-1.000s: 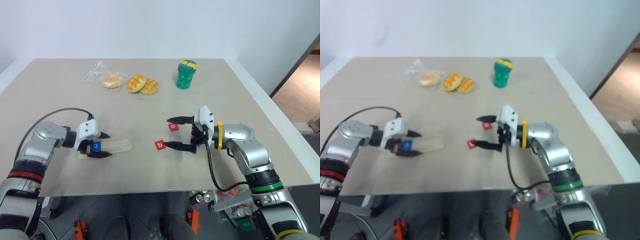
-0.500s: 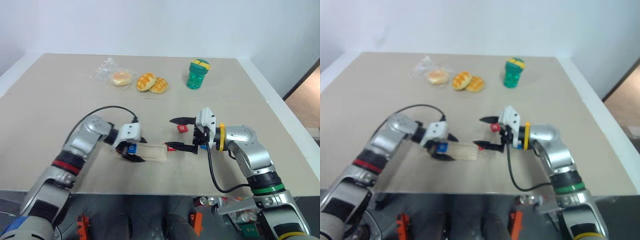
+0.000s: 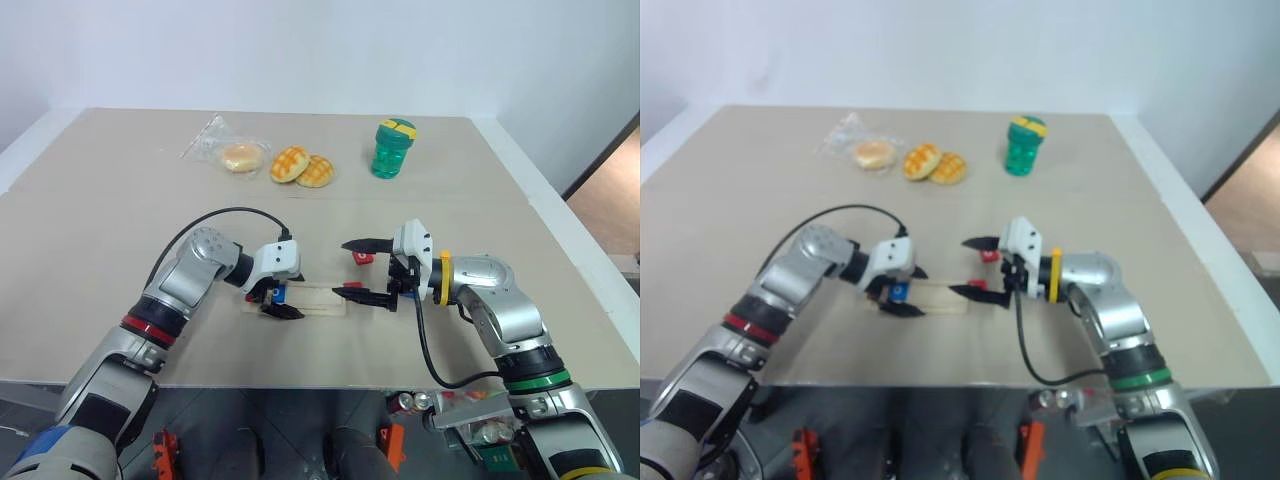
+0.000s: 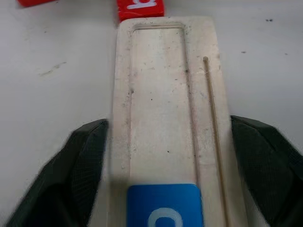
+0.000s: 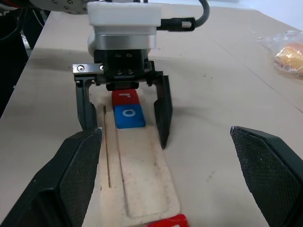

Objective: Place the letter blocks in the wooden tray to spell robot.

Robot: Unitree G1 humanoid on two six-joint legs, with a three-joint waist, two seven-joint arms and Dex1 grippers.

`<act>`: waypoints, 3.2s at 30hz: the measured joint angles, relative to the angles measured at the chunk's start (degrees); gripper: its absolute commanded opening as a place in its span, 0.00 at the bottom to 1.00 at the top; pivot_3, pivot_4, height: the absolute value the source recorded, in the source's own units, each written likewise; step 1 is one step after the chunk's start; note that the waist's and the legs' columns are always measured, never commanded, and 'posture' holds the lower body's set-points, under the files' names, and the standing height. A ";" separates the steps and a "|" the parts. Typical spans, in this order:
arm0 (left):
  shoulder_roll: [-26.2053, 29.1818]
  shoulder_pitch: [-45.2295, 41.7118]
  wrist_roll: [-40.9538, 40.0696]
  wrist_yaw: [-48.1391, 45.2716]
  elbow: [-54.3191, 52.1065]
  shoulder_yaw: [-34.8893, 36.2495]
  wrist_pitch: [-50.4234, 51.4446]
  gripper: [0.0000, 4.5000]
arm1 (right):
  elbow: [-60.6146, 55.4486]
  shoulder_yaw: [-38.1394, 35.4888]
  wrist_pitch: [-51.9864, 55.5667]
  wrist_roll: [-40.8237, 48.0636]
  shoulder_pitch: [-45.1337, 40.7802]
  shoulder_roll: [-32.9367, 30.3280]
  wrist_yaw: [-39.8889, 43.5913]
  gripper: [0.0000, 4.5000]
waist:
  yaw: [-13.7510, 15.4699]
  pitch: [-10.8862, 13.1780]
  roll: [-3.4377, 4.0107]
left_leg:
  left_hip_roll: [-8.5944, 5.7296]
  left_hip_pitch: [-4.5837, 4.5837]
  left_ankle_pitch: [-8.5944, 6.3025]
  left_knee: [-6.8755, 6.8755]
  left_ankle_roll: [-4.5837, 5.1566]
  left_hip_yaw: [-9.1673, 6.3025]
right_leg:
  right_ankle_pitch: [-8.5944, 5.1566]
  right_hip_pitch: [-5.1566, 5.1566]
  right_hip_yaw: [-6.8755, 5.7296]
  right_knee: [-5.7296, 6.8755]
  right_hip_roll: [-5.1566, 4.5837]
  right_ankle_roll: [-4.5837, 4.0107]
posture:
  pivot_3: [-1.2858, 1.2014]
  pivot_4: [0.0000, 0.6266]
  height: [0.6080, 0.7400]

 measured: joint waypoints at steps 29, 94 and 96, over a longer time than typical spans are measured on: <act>-2.68 28.94 -25.26 20.00 -41.24 25.27 17.59 1.00 | 23.71 4.63 -8.18 -8.95 -5.40 1.61 6.48 0.69 | -0.96 0.11 0.05 | 0.12 0.37 0.05 -0.08 -0.05 -0.04 | 0.10 0.22 -0.03 -0.01 0.07 -0.19 | 0.52 0.24 1.00; -0.94 37.06 -19.40 29.05 -38.99 18.08 4.82 1.00 | 22.26 4.85 -8.96 -11.77 -5.83 1.92 5.35 0.69 | -0.94 0.13 0.04 | 0.11 0.45 0.02 -0.29 -0.05 0.16 | -0.06 0.21 0.08 -0.09 -0.01 -0.18 | 0.52 0.24 1.00; -0.75 37.24 -19.27 29.19 -38.99 18.08 4.83 1.00 | 22.26 4.84 -9.04 -11.75 -5.73 1.91 5.37 0.69 | -0.94 0.13 0.04 | 0.11 0.45 0.02 -0.29 -0.05 0.16 | -0.06 0.22 0.09 -0.09 -0.01 -0.18 | 0.52 0.24 1.00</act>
